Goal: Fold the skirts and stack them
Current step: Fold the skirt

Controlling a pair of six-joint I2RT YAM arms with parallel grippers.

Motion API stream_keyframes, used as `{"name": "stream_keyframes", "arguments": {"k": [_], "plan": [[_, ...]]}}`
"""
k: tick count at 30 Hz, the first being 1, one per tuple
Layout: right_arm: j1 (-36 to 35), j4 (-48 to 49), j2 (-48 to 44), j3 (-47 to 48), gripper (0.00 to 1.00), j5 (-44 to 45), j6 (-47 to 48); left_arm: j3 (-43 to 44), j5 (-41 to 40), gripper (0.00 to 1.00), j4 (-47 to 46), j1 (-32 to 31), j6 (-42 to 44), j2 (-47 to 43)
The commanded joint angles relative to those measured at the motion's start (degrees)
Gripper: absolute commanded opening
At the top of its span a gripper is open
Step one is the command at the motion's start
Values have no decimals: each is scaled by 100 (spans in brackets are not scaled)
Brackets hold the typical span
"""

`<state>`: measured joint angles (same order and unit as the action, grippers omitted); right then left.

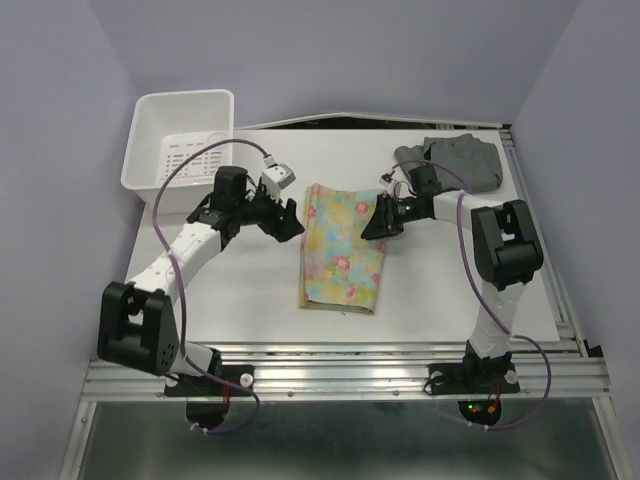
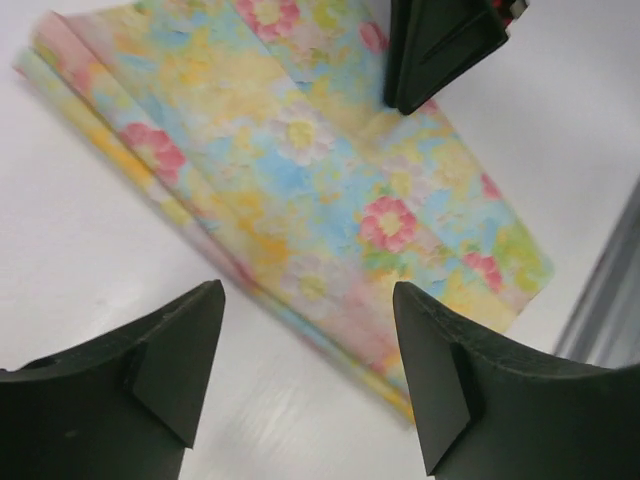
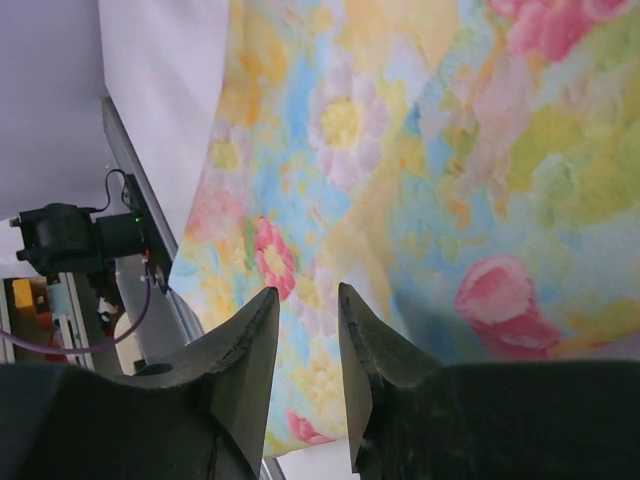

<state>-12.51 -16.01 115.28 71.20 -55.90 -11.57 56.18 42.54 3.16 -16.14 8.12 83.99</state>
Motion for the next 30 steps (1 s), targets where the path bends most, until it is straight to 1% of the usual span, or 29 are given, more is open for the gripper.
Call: {"name": "stream_keyframes", "arguments": {"k": [1, 2, 3, 4, 5, 6, 7, 8, 10, 13, 14, 16, 17, 18, 20, 21, 28, 30], "plan": [[-269, -113, -472, 368, 37, -97, -55, -150, -1097, 83, 1010, -213, 2427, -856], [-391, -122, -515, 403, 37, -97, -47, -430, -1343, 85, 1090, -318, 2849, -1032], [-453, -122, -524, 421, 38, -97, -47, -615, -1824, 85, 1082, -572, 3610, -1442], [-523, -113, -525, 473, 38, -71, -29, -1061, -2055, 86, 1038, -740, 3974, -1673], [-655, -113, -516, 500, 38, -62, -12, -1327, -2301, 87, 846, -915, 4326, -1901], [-708, -122, -498, 526, 38, -27, -3, -1573, -2704, 89, 740, -1274, 4947, -2356], [-778, -122, -463, 553, 38, -9, 15, -1828, -2847, 96, 591, -1425, 4954, -2587], [-840, -122, -428, 596, 38, 0, 58, -2248, -2961, 98, 468, -1566, 5458, -2772], [-1016, -78, -323, 623, 38, 70, 85, -2663, -3112, 98, 317, -1925, 6101, -3158], [-1262, 27, -217, 623, 38, 140, 41, -2981, -3331, 99, 159, -2313, 6298, -3318], [-1323, 132, -191, 588, 38, 158, -2, -3103, -3375, 99, 54, -2558, 6298, -3310], [-1455, 264, -121, 536, 38, 193, -64, -3244, -3472, 98, -60, -2849, 6246, -3205], [-1456, 361, -68, 518, 38, 193, -64, -3289, -3603, 98, -252, -3147, 6150, -3143], [-1456, 388, -15, 500, 38, 211, -82, -3333, -3665, 98, -280, -3289, 6097, -2986], [-1508, 502, 151, 483, 38, 211, -134, -3429, -3805, 98, -709, -3552, 6009, -2783], [-1508, 528, 204, 483, 38, 237, -143, -3456, -3954, 98, -807, -3789, 5878, -2539], [-1508, 740, 626, 518, 38, 290, -293, -3456, -4193, 98, -1212, -4528, 5622, -1764], [-1508, 740, 766, 526, 38, 299, -310, -3447, -4193, 98, -1238, -4617, 5578, -1606]]}}
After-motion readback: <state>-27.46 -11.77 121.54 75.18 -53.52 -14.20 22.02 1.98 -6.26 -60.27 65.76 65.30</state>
